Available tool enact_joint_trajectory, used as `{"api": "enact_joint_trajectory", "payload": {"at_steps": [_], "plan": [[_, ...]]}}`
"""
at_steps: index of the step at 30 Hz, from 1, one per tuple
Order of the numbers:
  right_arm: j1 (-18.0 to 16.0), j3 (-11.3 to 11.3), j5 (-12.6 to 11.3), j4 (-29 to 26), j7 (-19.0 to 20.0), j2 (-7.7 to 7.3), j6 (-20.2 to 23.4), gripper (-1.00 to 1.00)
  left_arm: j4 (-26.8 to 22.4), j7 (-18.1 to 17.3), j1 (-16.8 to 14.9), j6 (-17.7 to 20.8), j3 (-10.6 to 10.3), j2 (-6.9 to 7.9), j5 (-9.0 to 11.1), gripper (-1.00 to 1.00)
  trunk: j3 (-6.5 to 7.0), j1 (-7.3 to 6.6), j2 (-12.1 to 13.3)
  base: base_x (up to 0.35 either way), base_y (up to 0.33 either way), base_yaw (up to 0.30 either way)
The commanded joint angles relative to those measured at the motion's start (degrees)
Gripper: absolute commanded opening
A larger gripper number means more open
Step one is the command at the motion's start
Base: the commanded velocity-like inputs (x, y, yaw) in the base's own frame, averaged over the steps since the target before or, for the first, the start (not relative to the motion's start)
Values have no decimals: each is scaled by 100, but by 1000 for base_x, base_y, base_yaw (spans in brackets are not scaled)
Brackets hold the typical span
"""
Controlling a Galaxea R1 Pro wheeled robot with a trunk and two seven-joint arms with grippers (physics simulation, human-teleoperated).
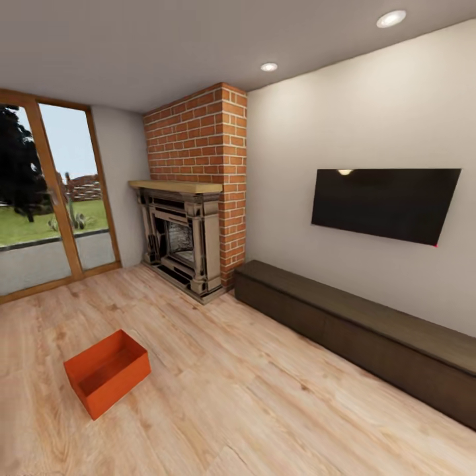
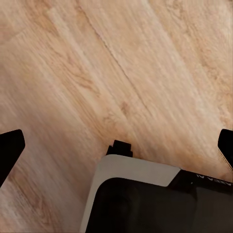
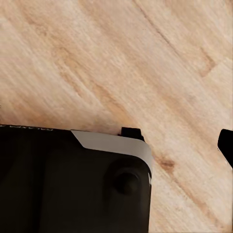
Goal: Move the two storage containers from the living room to the garage. In the garage, place one container on the floor and stack the other container on top of it (either order is fine).
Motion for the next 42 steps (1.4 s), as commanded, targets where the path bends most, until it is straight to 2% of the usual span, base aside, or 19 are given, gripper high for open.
{"api": "enact_joint_trajectory", "payload": {"at_steps": [1,17,42], "plan": [[-8,38,6,17,-4,1,-30,100,4,7,-5,-16,-1,1,36,100,-8,4,-6,321,0,267],[-8,15,6,17,-64,48,200,100,4,-54,-5,44,-1,-6,30,100,-8,4,-6,321,0,271],[-8,12,6,17,-80,3,176,100,4,-63,-5,46,-1,14,36,100,-8,4,-6,322,-13,277]]}}
